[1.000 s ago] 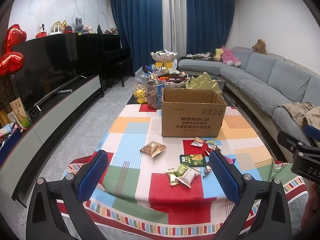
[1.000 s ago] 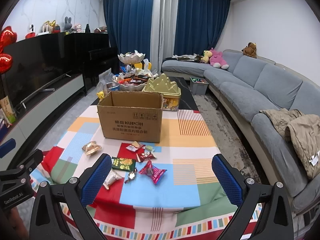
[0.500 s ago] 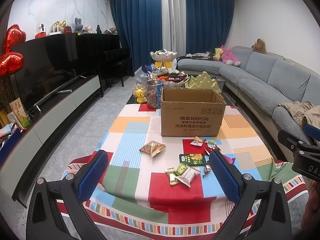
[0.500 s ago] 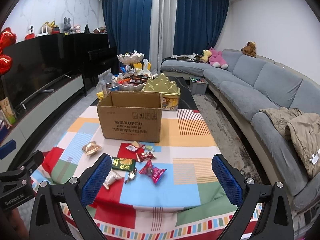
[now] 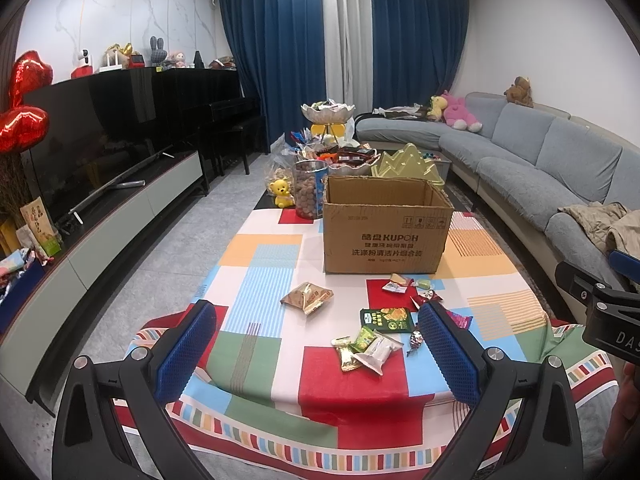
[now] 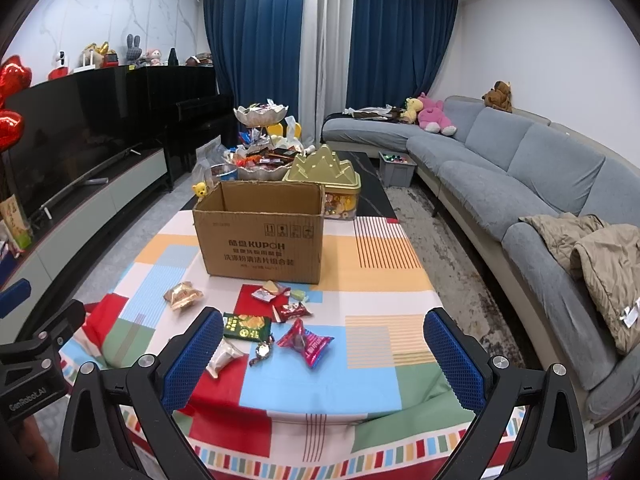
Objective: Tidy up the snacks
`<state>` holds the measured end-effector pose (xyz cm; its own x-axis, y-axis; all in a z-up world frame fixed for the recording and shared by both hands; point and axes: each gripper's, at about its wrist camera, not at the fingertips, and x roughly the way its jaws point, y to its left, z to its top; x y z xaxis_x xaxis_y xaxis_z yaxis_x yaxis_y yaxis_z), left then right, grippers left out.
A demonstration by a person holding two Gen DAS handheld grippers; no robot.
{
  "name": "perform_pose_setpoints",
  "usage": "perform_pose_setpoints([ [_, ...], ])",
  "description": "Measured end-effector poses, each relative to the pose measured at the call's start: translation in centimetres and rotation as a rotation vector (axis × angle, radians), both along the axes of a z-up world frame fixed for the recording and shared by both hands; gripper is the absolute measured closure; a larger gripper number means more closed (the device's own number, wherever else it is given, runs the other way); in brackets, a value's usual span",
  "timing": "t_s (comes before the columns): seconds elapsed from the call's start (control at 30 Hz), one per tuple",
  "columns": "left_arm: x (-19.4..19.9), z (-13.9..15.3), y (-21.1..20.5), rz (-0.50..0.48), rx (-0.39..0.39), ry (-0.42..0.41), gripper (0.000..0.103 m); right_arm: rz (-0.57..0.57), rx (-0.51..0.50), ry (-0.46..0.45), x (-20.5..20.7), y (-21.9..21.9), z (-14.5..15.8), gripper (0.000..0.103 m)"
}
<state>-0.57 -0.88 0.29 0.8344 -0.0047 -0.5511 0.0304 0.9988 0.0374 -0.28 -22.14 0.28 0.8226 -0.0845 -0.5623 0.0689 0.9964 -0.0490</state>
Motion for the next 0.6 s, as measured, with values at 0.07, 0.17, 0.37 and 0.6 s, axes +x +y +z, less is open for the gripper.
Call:
perform_pose_setpoints([
  [0.07,-0.03,-0.03,0.05,0.000,0.001,-0.001,0.000,0.001,-0.001,-0.001,-0.02,0.03,-0.04,0.001],
  [0.17,-0.02,-0.04,0.09,-0.001,0.001,-0.001,0.000,0.001,-0.001,-0.003,-0.02,-0.04,-0.09,0.001],
  [0.37,0.06,0.05,0.10,-0.001,0.001,-0.003,0.000,0.000,0.001,-0.003,0.07,-0.03,-0.12,0.001],
  [0.6,0.79,0.25,0.07,-0.007,0.005,0.001,0.000,-0.003,0.000,-0.002,0.28,-0.05,-0.23,0.001],
])
